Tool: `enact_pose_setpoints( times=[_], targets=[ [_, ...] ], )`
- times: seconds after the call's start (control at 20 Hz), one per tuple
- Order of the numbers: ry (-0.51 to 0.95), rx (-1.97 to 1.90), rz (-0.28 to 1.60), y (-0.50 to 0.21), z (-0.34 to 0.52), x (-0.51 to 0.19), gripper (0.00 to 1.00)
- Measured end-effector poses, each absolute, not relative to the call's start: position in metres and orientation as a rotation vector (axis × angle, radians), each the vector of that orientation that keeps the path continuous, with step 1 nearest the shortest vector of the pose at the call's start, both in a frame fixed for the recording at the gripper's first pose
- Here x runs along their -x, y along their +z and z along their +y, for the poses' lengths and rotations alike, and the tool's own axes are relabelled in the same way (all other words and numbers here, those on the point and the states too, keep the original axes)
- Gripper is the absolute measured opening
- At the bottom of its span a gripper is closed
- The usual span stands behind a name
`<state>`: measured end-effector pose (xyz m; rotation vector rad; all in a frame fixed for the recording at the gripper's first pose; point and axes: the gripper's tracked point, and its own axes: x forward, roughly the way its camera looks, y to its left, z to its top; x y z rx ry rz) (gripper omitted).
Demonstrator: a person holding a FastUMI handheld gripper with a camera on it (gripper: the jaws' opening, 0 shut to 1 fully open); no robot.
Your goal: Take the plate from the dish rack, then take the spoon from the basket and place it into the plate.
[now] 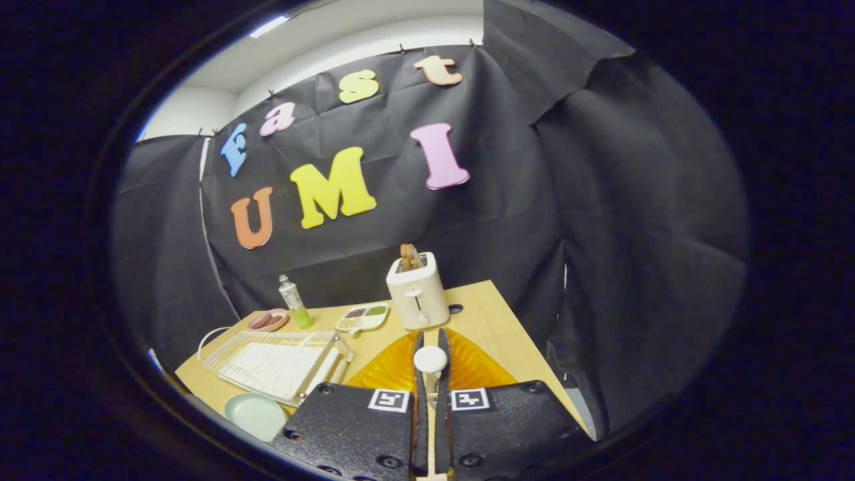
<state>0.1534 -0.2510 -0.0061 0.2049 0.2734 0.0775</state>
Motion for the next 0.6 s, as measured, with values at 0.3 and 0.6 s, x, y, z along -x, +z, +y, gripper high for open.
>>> enact_pose_setpoints(
  times=[0.3, 0.6],
  targets=[
    [0.287, -0.077, 0.307, 0.041, -0.135, -0.091, 0.09],
    [0.521, 0.002, 0.402, 0.017, -0.016, -0.049, 0.09]
  ],
)
